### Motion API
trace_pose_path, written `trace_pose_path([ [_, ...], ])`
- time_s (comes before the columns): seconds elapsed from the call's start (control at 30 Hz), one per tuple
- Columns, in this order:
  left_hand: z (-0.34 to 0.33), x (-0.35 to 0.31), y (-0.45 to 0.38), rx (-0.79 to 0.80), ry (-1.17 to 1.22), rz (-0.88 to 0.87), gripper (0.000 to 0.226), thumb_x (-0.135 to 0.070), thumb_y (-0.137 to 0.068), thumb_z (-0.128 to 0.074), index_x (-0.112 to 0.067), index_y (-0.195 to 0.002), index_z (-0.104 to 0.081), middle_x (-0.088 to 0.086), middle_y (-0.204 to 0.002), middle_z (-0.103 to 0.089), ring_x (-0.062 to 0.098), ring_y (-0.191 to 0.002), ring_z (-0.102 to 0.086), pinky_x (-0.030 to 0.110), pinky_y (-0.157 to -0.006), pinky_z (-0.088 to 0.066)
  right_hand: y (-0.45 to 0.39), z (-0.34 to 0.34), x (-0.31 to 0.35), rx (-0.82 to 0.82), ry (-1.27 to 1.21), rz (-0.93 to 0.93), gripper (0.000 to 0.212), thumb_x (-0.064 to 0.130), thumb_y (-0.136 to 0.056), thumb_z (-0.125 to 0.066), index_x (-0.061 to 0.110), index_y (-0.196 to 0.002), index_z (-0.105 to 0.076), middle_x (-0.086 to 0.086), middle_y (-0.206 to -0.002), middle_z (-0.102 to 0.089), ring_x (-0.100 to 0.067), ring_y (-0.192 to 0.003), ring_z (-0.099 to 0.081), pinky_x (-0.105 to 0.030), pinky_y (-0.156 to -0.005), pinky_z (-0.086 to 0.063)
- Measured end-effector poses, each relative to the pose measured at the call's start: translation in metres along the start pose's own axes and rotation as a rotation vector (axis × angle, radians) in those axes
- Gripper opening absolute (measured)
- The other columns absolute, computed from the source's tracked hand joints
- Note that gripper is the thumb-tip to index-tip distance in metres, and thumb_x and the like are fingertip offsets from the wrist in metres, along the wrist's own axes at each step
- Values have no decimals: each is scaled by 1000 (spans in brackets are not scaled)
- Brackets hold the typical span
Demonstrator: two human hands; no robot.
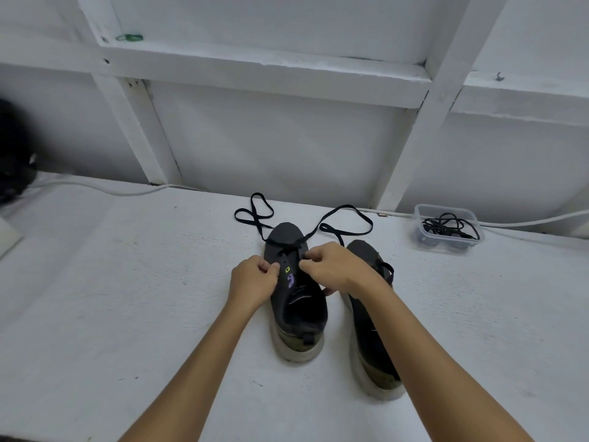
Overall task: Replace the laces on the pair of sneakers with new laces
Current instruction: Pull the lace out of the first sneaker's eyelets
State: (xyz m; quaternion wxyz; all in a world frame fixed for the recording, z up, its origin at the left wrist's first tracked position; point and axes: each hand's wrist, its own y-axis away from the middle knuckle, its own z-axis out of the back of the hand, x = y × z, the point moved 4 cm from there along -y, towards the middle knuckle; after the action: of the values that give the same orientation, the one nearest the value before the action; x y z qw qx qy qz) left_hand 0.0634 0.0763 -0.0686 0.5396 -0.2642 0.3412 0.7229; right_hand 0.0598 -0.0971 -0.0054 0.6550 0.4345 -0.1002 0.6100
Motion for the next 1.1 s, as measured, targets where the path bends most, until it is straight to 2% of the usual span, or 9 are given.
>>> trace_pose_path([
  [0.13, 5, 2, -1, -3, 71, -33, 16, -32, -91, -70, -16, -90, -67, -2, -81, -67, 14, -76, -66, 22, -69, -52, 2, 5, 0, -45, 67, -11, 36, 26, -96, -50, 5, -121, -65, -10, -106, -74, -28, -99, -69, -37, -89, -55],
  [0.27, 17, -10, -10, -72, 37, -240, 15, -22, -86, -76, -19, -101, -75, -5, -90, -69, 1, -76, -61, 1, -66, -42, 6, -6, 1, -83, 15, -5, 29, 36, -94, -55, 13, -98, -71, 1, -82, -69, -18, -80, -64, -27, -67, -48],
  [0.37, 19, -17, -16, -48, -51, -318, 16, -21, -84, -79, -17, -99, -79, -8, -92, -69, 3, -80, -63, 5, -71, -43, 9, -22, 3, -85, 15, -3, 38, 55, -82, -69, 22, -101, -67, 6, -92, -69, -12, -89, -64, -26, -71, -51],
  [0.47, 18, -21, -19, -14, -111, -396, 14, -22, -84, -79, -19, -97, -81, -7, -95, -72, 9, -88, -66, 23, -82, -52, 7, -35, 2, -98, 81, -12, 55, 53, -76, -77, 20, -114, -57, 4, -106, -64, -15, -97, -61, -28, -77, -51],
  [0.63, 16, -27, -24, 92, -154, -315, 5, -19, -93, -68, -17, -96, -71, -4, -91, -69, 11, -86, -63, 17, -71, -47, -1, -46, -5, -185, 138, -10, 54, 46, -71, -77, 22, -113, -53, 0, -110, -60, -20, -99, -60, -39, -85, -56],
  [0.73, 23, -32, -29, 159, -137, -307, 5, -18, -99, -58, -16, -96, -62, -1, -89, -70, 17, -86, -66, 30, -76, -54, -1, -49, -7, -197, 90, -4, 46, 44, -70, -74, 24, -107, -54, 2, -105, -61, -20, -94, -62, -41, -83, -58],
  [0.93, 30, -28, -33, 158, 328, -83, 5, -16, -100, -56, -19, -102, -59, -2, -92, -73, 14, -98, -68, 37, -83, -59, -2, -48, -11, -201, 36, 14, 43, 40, -72, -75, 23, -106, -56, 1, -106, -61, -21, -94, -62, -39, -82, -58],
  [1.0, 30, -22, -35, 181, 297, -82, 9, -18, -98, -58, -22, -104, -62, -1, -95, -73, 14, -98, -68, 41, -88, -59, -3, -48, -12, -209, 30, 23, 43, 39, -73, -75, 23, -107, -56, 0, -107, -62, -21, -94, -62, -38, -81, -57],
  [1.1, 28, -15, -33, 171, 94, -162, 12, -18, -91, -65, -26, -99, -69, -6, -97, -71, 9, -89, -67, 22, -80, -55, -5, -48, -13, -214, 29, 28, 41, 38, -75, -75, 22, -107, -56, -1, -108, -61, -21, -94, -61, -34, -79, -55],
])
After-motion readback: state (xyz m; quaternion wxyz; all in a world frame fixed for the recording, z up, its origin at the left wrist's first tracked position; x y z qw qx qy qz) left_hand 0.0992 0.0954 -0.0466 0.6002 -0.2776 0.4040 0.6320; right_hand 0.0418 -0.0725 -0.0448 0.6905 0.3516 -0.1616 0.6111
